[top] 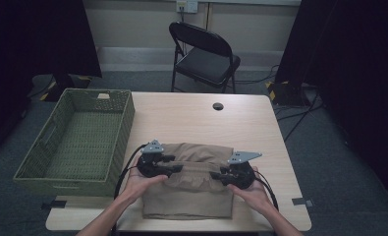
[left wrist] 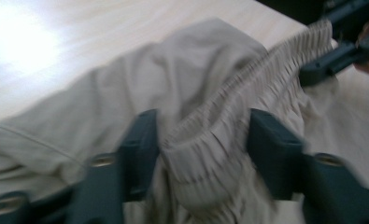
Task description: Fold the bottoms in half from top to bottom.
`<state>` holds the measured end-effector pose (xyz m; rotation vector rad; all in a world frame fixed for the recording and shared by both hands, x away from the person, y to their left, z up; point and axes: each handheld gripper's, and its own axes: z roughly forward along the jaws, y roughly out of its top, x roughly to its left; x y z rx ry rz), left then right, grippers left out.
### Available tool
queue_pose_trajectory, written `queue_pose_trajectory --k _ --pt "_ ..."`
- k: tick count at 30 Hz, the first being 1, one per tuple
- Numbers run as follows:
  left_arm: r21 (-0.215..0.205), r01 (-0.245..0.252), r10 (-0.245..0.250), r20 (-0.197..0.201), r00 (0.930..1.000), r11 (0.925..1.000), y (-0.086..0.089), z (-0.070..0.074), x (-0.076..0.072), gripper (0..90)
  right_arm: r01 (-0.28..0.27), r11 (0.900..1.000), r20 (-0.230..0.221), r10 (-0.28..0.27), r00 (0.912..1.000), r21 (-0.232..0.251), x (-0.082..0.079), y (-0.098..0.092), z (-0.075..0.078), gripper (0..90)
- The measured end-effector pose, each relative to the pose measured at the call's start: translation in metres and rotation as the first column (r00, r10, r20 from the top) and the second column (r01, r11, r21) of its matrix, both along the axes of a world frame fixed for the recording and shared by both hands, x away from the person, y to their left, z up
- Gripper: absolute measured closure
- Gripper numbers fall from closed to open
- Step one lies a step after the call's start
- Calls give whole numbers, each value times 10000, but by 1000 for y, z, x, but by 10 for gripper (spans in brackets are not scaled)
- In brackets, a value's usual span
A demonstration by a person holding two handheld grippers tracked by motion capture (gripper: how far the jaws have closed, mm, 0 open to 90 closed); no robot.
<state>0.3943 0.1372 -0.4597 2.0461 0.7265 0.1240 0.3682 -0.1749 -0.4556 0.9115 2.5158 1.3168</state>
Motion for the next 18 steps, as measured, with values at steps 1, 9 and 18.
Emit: queue_pose_trajectory --k 1,9,18 --pt "30 157 -157 -10 9999 9999 0 0 -2 558 -37 10000 -57 37 10000 13 -1 -1 0 678" --pt "109 449 -451 206 9988 9989 2 6 -16 555 97 9919 80 -108 9999 1266 -7 -8 19 509" --pt "-293 749 -740 310 9968 9968 5 10 -23 571 937 9901 -7 -942 9956 1043 11 5 22 668"
